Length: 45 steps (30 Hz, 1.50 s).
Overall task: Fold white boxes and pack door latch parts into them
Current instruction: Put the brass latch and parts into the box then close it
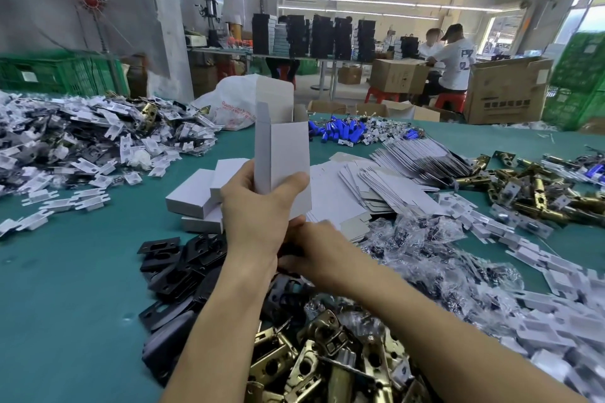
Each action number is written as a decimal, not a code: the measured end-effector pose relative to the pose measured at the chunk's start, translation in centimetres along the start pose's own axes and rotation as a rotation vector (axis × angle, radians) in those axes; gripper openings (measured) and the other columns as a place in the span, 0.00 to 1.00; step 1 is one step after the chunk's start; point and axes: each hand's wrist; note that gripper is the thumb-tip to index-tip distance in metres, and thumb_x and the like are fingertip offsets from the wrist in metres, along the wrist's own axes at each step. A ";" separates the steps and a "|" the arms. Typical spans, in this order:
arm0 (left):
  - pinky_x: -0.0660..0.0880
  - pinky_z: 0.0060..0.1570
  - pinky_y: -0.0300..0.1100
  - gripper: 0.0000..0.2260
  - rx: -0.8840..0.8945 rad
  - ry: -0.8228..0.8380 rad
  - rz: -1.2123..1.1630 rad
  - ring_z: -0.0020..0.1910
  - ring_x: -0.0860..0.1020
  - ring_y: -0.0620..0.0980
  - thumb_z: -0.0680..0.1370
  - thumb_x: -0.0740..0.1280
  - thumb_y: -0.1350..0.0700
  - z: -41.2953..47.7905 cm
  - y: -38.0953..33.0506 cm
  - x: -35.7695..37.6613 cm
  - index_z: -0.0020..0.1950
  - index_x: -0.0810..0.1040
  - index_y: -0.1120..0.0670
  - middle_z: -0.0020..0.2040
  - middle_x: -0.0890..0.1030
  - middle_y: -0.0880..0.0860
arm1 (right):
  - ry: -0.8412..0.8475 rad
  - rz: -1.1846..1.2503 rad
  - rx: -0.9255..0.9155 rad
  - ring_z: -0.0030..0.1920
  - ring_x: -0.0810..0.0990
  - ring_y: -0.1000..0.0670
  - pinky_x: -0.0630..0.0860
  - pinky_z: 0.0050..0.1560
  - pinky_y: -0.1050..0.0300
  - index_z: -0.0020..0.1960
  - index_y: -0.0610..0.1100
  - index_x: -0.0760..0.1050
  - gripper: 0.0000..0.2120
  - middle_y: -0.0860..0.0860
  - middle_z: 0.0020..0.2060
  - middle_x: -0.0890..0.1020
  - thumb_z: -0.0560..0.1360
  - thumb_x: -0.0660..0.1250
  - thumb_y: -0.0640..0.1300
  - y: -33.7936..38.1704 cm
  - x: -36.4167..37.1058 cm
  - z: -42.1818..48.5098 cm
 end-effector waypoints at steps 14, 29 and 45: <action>0.81 0.29 0.49 0.15 -0.122 0.326 0.083 0.36 0.83 0.51 0.61 0.77 0.55 -2.2 1.3 1.6 0.46 0.84 0.48 0.40 0.84 0.49 | -0.612 0.587 0.085 0.34 0.78 0.59 0.74 0.34 0.67 0.48 0.51 0.80 0.10 0.51 0.36 0.83 0.77 0.68 0.36 -2.7 -12.0 -7.7; 0.80 0.32 0.47 0.17 -0.167 0.677 0.044 0.41 0.85 0.56 0.64 0.78 0.60 -2.7 2.2 1.3 0.51 0.86 0.51 0.45 0.85 0.56 | -0.428 -0.150 -0.302 0.44 0.81 0.54 0.77 0.48 0.49 0.53 0.46 0.80 0.09 0.54 0.44 0.84 0.74 0.72 0.37 0.1 -14.5 -5.9; 0.82 0.39 0.56 0.16 -0.034 0.588 -0.069 0.42 0.82 0.55 0.62 0.79 0.64 -2.8 2.2 1.5 0.48 0.86 0.52 0.43 0.84 0.54 | -0.428 -0.259 -0.430 0.46 0.83 0.43 0.78 0.44 0.44 0.53 0.43 0.79 0.07 0.46 0.43 0.84 0.75 0.70 0.37 1.6 -14.3 -6.6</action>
Point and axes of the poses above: each hand's wrist, its own z-axis towards the middle knuckle, its own x-axis out of the palm, y = z × x
